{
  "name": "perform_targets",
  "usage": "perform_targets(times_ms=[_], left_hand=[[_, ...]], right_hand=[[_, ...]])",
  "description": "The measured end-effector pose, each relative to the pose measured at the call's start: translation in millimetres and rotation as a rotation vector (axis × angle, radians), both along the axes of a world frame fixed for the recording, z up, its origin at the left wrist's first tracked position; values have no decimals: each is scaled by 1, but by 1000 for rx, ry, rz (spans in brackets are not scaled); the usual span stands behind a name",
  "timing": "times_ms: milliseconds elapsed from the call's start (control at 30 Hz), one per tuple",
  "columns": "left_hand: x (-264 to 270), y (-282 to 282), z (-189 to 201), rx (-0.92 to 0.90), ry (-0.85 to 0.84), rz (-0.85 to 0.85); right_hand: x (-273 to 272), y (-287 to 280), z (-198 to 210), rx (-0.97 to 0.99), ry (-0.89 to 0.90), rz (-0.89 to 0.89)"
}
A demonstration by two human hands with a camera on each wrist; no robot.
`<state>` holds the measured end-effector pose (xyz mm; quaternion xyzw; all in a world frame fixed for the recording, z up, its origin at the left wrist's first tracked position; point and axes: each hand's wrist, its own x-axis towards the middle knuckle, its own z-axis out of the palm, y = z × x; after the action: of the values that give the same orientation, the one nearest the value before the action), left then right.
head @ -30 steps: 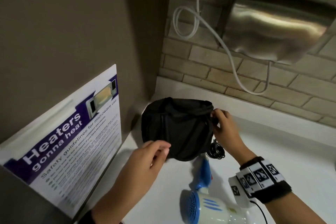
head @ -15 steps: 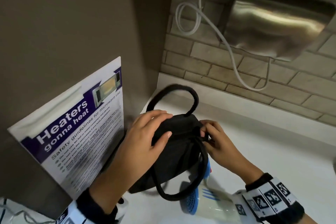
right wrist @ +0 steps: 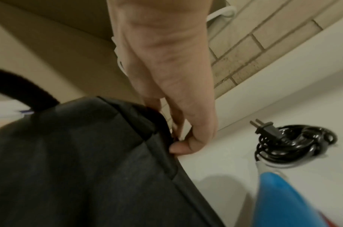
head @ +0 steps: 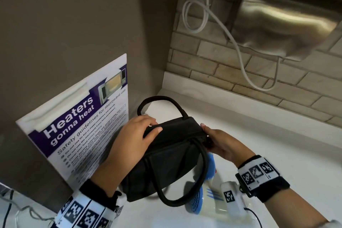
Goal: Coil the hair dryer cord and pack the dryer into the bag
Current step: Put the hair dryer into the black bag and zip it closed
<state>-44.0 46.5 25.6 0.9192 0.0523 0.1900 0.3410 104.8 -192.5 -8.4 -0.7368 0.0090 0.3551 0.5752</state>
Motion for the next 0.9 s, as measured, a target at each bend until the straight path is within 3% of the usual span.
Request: perform_targets(times_ms=[100,200,267,400,500,767,833,900], left_hand=[[-1,1,-1,17,0,8],[-1,0,-1,36,10,-3],[0,1,-2,21,1,-8],[-2,4,-3,-1,-15,4],[-3,8,-3,-10,-15,10],[-3,8,-6,38,103,-153],[-3,4,-9,56,112,-161],[-2,2,-12,75,81,-113]], right_hand=[[7,8,1,130,96,-177],[12,11,4,148,10,-257],[13,12,4,128,-34,-272],[6,12,2,175,127,-211],[2,10,0,203,127,-201],[9,10,35,62,-218,-310],[1,15,44,-34,-418,-252],[-9,23,52,-191,-732,-168]])
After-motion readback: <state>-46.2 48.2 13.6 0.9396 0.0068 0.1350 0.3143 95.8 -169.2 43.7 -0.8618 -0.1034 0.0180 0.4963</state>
